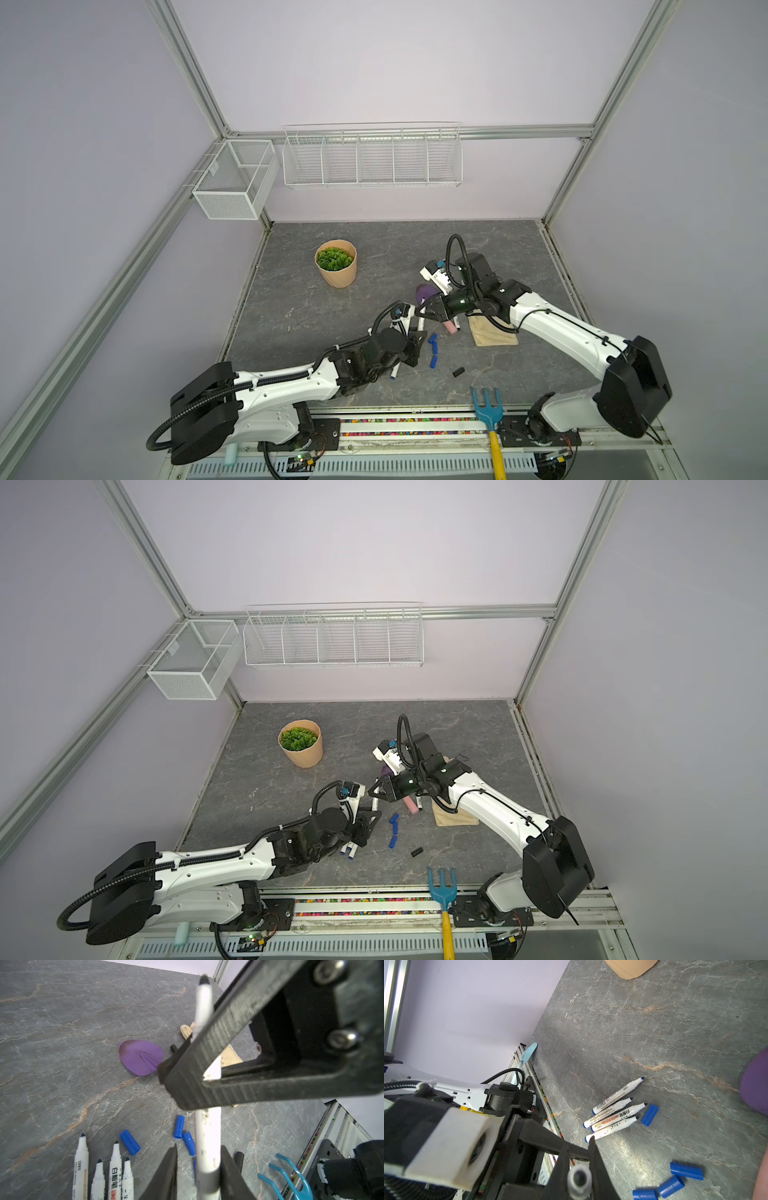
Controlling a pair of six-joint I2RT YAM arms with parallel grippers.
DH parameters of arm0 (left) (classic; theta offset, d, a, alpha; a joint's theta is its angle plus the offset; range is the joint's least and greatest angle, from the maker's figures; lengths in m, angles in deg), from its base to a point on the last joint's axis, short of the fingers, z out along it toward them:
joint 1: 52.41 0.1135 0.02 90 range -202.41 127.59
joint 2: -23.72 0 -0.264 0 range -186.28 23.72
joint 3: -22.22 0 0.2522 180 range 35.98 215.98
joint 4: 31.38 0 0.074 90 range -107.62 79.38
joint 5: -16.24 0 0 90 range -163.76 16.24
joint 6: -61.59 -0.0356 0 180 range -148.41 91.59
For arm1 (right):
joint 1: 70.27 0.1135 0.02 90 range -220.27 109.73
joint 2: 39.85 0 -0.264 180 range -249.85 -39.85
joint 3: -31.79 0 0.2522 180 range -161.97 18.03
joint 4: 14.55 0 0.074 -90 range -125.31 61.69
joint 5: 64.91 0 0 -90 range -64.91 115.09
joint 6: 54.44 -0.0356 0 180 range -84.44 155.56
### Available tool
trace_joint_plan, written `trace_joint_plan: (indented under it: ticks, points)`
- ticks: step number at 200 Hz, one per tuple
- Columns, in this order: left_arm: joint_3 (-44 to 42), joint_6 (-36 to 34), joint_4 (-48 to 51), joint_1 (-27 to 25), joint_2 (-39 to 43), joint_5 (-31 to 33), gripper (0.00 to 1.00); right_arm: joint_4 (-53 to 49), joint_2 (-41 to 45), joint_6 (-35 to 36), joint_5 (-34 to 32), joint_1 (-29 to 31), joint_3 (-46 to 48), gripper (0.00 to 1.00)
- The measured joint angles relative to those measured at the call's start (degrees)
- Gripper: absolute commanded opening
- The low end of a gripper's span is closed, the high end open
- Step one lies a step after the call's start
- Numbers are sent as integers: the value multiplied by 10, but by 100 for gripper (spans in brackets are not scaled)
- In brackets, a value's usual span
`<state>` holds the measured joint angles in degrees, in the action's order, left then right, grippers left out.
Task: Insert the pens into the pen caps
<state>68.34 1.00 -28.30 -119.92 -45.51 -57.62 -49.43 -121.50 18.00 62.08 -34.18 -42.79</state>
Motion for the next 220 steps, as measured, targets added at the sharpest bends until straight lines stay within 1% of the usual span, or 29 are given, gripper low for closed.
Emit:
trace_joint_plan:
  ticks: [19, 26, 45, 66, 96, 112, 119, 131, 138, 152, 164, 180, 203, 220]
  points:
    - [10, -6, -2, 0, -9, -1, 29, 0, 0, 0, 2, 0, 0, 11]
    - [14, -8, -4, 1, -11, -1, 27, 0, 0, 0, 2, 0, 0, 11]
    - [19, -16, -12, 4, -13, -3, 17, 0, 0, 0, 3, 0, 0, 11]
    - [19, -13, -13, 11, -14, -4, 0, 1, 0, 1, 3, -1, 0, 11]
    - [19, -14, -13, 12, -14, -5, 0, -1, 2, 2, 3, -4, 0, 13]
    - [19, -12, -9, 11, -9, -6, 0, -4, 9, 3, 3, -5, 5, 17]
    - [19, -12, -4, 8, -4, -7, 0, -7, 16, 4, 2, -5, 7, 23]
    - [19, -12, 8, 3, 9, -6, 0, -18, 30, 9, -7, -3, 12, 37]
    - [18, -11, 26, 4, 19, 2, 0, -36, 43, 11, -23, -3, 14, 44]
    - [11, -8, 61, 8, 39, 27, 0, -87, 69, 12, -74, -7, 22, 53]
    - [4, -6, 84, 12, 53, 46, 0, -133, 83, 14, -117, -8, 29, 54]
    - [-7, -5, 104, 12, 66, 63, 0, -191, 91, 9, -158, -3, 41, 56]
    - [-20, 0, 117, 12, 72, 79, 0, -262, 92, -3, -190, 8, 69, 57]
    - [-24, 1, 117, 12, 72, 83, 0, -309, 92, -12, -204, 14, 88, 61]
